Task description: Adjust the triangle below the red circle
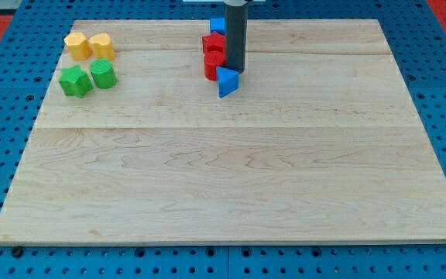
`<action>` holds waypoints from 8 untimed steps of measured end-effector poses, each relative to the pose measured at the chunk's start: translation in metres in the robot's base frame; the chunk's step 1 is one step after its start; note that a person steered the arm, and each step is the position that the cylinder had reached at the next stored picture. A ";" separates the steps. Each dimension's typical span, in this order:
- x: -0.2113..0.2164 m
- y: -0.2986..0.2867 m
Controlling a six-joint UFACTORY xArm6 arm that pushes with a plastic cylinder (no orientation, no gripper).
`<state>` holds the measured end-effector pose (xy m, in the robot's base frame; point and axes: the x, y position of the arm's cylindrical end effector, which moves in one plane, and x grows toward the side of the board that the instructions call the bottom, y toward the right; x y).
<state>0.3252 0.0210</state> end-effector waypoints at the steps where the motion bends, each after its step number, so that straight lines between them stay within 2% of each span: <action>1: 0.019 0.016; 2: 0.030 -0.021; 3: 0.041 -0.027; 4: 0.066 -0.006; 5: 0.140 -0.034; 6: 0.122 -0.116; 7: 0.064 -0.116; 8: 0.032 -0.105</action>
<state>0.3576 -0.0839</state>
